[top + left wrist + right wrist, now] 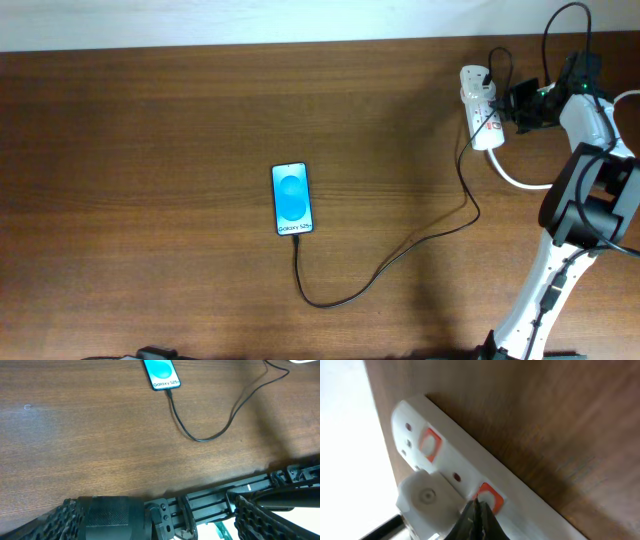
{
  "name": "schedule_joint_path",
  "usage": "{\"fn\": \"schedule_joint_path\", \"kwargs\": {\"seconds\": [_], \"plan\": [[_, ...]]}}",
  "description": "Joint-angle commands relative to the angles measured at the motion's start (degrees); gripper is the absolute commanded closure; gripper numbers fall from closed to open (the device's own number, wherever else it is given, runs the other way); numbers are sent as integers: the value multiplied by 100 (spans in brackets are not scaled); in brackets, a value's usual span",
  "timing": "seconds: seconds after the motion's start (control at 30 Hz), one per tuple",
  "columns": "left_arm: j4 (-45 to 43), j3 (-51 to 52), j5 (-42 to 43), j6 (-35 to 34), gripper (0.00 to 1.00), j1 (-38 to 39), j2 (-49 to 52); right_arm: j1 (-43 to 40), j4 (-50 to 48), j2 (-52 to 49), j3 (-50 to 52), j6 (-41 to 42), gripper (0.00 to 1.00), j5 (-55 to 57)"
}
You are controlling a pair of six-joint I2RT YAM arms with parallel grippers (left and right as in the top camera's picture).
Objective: Plug charger to phone and switch on socket
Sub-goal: 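Press the orange-framed switch beside the plugged charger with the right gripper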
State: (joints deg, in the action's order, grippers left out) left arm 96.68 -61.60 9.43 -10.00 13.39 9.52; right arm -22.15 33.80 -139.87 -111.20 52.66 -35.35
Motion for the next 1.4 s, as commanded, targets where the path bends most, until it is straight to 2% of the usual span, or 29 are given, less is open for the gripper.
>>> {"fn": "schedule_joint_path", "kwargs": {"seconds": [0.0, 0.17, 0.6, 0.8, 1.2, 1.37], "plan": [[2, 7, -22, 68, 1, 22, -44, 247, -236, -407, 136, -28, 96, -214], [2, 7, -22, 68, 1, 24, -44, 243, -420, -407, 136, 37, 96, -629], [2, 7, -22, 68, 1, 22, -44, 254, 11, -363, 136, 15, 96, -901], [2, 7, -22, 68, 1, 22, -44, 225, 437, 42, 136, -168, 96, -142], [2, 7, -22, 68, 0, 24, -44, -9, 437, 216, 136, -249, 96, 13], [2, 7, -22, 68, 1, 22, -44, -245, 815, 509, 136, -476, 96, 575]]}}
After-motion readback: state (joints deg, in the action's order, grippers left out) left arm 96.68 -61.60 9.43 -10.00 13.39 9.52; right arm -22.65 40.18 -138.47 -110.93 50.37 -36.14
